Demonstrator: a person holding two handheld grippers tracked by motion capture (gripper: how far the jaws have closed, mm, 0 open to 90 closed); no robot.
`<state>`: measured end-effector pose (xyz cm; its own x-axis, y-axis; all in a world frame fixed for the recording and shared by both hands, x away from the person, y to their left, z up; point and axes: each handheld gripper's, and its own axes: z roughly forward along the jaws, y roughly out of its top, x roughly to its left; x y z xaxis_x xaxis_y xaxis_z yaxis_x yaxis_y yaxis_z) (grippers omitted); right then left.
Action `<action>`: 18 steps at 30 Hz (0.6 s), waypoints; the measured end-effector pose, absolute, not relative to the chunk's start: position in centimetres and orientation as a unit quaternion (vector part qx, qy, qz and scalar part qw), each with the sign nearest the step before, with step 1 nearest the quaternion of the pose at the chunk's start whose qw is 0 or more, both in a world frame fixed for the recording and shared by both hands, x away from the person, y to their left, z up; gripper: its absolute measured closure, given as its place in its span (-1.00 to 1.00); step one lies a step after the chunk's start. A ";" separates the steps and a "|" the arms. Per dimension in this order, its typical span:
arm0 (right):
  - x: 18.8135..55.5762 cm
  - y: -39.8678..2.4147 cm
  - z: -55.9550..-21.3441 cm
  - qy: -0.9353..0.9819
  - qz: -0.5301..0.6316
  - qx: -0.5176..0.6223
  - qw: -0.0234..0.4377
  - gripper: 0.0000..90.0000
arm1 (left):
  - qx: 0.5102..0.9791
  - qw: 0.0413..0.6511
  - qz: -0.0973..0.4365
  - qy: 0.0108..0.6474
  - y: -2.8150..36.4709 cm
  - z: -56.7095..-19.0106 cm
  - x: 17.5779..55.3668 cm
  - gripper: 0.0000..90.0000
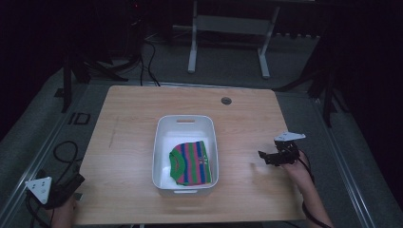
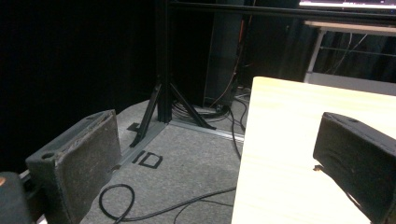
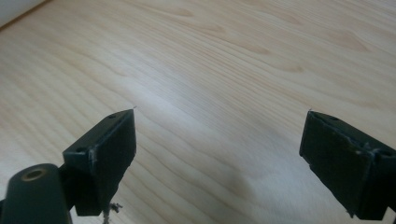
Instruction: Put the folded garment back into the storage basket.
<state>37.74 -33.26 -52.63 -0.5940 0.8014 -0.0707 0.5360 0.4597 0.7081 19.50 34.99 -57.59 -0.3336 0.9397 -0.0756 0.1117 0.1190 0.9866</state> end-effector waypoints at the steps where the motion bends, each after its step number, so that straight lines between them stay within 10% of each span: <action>1: 37.7 -33.3 -52.6 0.830 0.329 0.403 0.202 -0.76 | 0.416 0.400 0.517 0.632 35.0 -57.6 19.5 -0.97; 18: 32.5 -37.4 -54.1 0.721 0.381 0.494 0.302 -0.76 | 0.416 0.400 0.518 0.631 35.0 -57.6 19.5 -0.97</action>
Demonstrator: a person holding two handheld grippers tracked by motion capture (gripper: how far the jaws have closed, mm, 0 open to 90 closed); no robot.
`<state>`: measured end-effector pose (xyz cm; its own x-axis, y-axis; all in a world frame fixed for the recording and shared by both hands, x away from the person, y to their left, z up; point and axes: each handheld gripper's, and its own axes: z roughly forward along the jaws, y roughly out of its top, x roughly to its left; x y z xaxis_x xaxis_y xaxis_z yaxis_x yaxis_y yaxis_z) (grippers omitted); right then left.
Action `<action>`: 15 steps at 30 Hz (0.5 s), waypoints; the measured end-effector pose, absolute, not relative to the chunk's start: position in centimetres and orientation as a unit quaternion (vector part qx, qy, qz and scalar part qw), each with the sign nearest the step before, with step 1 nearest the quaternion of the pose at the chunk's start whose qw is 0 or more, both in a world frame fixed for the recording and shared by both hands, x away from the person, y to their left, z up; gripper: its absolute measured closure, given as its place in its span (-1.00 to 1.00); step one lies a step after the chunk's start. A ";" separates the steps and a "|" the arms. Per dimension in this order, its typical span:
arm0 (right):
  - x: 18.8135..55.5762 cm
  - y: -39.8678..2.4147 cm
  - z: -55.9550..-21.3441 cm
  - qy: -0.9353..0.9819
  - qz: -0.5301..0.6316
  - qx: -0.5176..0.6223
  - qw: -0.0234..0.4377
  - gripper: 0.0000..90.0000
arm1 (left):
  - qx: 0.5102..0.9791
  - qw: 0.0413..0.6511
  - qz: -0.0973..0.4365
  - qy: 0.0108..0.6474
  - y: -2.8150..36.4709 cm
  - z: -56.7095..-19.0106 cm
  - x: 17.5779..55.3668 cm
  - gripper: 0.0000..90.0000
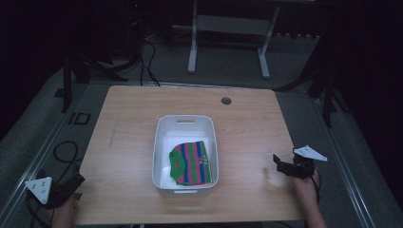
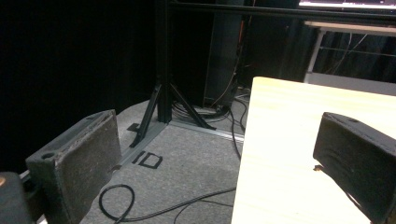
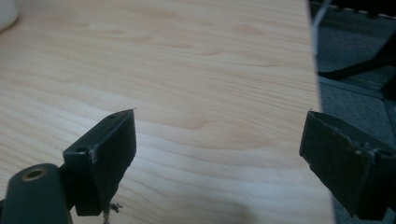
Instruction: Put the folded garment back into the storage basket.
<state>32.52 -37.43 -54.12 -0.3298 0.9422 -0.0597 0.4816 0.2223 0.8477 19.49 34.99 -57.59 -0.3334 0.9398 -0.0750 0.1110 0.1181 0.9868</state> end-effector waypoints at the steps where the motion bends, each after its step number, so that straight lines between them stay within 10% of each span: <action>1: 32.2 -37.7 -54.2 0.714 0.382 0.500 0.309 -0.76 | 0.416 0.400 0.518 0.631 35.0 -57.6 19.5 -0.97; 15: 29.5 -40.2 -55.5 0.674 0.387 0.528 0.343 -0.76 | 0.416 0.399 0.519 0.632 35.0 -57.6 19.5 -0.97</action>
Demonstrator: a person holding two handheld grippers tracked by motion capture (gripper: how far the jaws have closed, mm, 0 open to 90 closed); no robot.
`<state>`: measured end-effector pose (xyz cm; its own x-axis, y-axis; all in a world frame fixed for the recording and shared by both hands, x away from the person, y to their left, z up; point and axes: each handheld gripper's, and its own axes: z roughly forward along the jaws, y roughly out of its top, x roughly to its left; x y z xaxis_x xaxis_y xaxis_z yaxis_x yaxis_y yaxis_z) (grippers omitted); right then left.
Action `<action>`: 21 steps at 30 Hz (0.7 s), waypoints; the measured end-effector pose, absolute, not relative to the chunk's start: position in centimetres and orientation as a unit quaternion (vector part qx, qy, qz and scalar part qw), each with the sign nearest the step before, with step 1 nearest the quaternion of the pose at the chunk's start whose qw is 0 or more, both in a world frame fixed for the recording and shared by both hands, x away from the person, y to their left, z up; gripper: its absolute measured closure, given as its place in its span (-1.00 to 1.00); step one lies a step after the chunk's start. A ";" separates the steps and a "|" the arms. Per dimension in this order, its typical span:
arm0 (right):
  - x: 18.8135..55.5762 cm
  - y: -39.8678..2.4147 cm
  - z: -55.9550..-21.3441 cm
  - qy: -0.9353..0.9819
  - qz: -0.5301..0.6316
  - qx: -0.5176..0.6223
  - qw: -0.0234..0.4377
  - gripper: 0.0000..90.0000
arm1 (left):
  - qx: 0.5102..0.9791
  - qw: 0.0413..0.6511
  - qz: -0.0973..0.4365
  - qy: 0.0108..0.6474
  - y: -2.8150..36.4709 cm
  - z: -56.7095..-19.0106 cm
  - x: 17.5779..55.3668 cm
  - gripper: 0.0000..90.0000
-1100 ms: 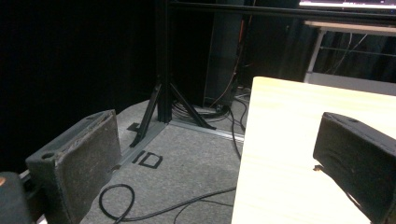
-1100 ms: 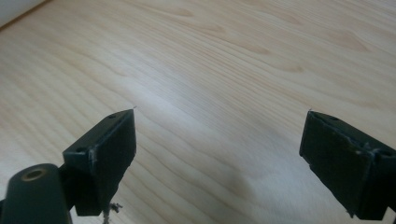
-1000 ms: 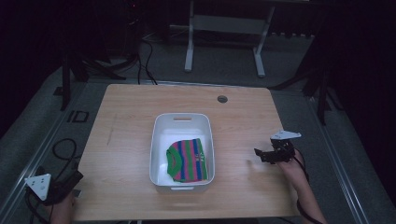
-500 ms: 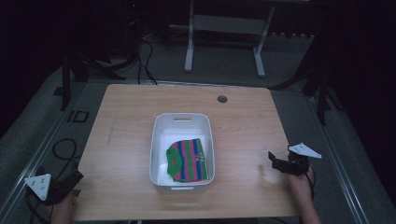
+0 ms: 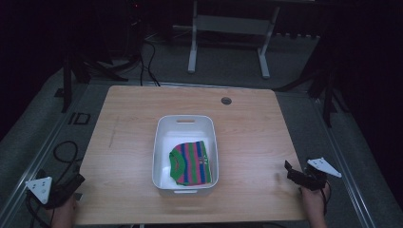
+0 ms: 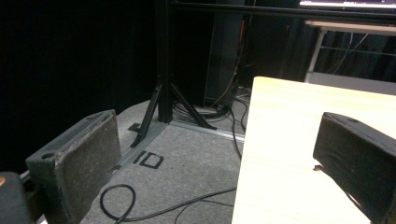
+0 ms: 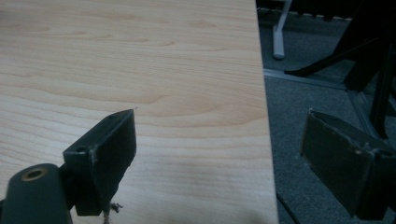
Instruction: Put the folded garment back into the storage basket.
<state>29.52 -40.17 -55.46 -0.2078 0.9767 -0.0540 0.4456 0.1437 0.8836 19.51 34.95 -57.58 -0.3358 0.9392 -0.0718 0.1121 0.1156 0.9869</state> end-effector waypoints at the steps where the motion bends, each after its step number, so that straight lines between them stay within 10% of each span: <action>1: 29.4 -40.2 -55.5 0.671 0.387 0.528 0.347 -0.76 | 0.416 0.398 0.519 0.632 35.0 -57.6 19.5 -0.97; 21: 28.9 -41.4 -55.5 0.632 0.446 0.518 0.366 -0.70 | 0.417 0.399 0.519 0.631 35.0 -57.6 19.5 -0.97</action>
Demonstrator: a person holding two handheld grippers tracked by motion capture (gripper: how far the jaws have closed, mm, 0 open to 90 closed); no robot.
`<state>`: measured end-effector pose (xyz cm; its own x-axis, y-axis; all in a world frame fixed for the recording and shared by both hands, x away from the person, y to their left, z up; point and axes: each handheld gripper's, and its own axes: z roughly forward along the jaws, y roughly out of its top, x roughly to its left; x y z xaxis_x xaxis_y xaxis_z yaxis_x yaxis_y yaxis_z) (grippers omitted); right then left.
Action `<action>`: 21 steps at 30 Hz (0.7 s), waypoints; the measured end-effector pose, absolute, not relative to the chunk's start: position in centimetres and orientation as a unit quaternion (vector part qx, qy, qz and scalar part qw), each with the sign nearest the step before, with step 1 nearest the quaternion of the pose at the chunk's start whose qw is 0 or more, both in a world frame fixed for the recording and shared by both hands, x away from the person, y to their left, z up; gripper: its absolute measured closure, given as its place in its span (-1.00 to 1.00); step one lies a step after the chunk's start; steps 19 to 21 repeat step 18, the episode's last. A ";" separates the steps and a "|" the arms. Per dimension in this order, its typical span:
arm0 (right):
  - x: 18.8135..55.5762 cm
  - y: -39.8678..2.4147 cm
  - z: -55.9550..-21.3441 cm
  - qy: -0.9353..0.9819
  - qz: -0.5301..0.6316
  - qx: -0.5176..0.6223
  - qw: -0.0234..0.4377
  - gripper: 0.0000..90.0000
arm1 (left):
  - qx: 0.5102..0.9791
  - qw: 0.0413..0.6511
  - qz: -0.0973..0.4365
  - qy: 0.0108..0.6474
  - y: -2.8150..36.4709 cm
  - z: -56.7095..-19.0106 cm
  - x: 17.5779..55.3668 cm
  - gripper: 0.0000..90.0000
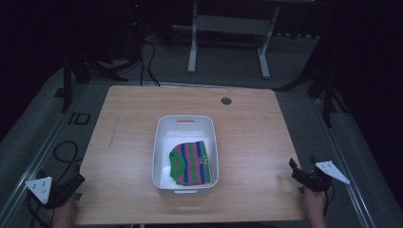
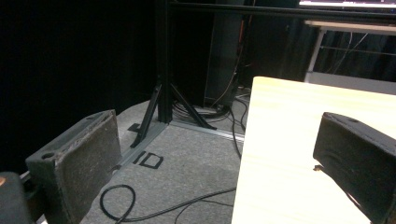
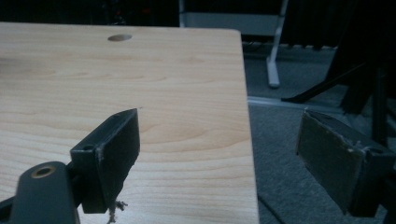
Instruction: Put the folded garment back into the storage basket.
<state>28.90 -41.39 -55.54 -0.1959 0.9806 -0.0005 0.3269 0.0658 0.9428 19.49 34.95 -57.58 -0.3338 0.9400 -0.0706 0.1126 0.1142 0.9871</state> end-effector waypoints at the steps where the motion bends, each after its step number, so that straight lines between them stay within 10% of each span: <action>1: 29.0 -41.3 -55.6 0.634 0.443 0.516 0.368 -0.70 | 0.417 0.399 0.518 0.631 35.0 -57.6 19.5 -0.97; 21: 29.3 -41.2 -55.8 0.646 0.433 0.511 0.365 -0.70 | 0.417 0.400 0.517 0.631 35.0 -57.6 19.5 -0.97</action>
